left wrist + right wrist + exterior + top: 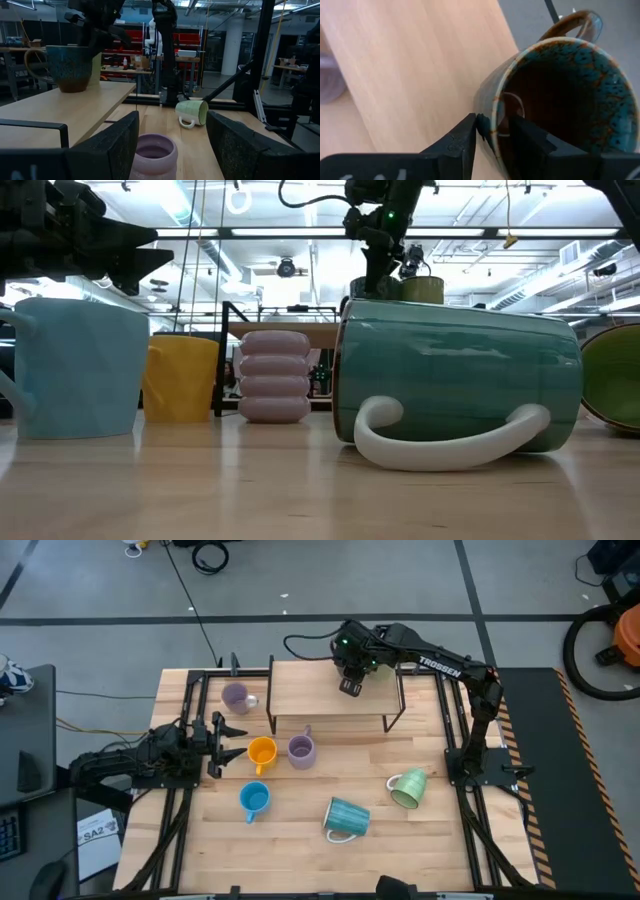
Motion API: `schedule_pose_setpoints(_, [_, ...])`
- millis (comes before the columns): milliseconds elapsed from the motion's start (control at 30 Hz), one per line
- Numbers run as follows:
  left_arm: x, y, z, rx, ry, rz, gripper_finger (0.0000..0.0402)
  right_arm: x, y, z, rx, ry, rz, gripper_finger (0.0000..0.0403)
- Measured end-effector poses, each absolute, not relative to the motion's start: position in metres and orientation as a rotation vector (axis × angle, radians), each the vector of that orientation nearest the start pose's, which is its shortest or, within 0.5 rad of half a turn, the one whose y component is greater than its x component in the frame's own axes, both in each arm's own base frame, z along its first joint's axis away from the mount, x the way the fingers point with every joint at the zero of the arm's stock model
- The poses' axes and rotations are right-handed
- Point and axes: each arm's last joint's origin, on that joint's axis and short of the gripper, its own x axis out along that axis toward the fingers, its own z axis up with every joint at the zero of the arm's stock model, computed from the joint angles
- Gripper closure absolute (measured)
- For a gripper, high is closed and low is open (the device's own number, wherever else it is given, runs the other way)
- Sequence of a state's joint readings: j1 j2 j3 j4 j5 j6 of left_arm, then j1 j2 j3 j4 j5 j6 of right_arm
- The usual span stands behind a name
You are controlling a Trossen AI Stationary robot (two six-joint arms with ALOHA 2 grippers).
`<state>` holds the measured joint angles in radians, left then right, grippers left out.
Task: Place coffee mugs
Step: Put the dark green mug on the shelf, then put the yellow mug on the shelf
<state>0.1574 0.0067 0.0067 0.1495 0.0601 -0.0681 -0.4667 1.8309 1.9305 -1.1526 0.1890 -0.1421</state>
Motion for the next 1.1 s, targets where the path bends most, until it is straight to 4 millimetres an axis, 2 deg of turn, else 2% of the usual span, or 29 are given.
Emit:
schedule_pose_setpoints(333, [0.096, 0.013, 0.179, -0.053, -0.143, 0.093, 0.0164, 0.327, -0.185, 0.36, 0.005, 1.086, -0.532, 0.026])
schedule_pose_setpoints(833, [0.096, 0.013, 0.178, -0.053, -0.138, 0.093, 0.0164, 0.327, -0.184, 0.362, 0.0, 1.082, -0.529, 0.026])
schedule_pose_setpoints(1100, [0.096, 0.013, 0.178, -0.061, -0.139, 0.092, 0.0164, 0.326, -0.176, 0.394, -0.026, 0.987, -0.533, 0.026])
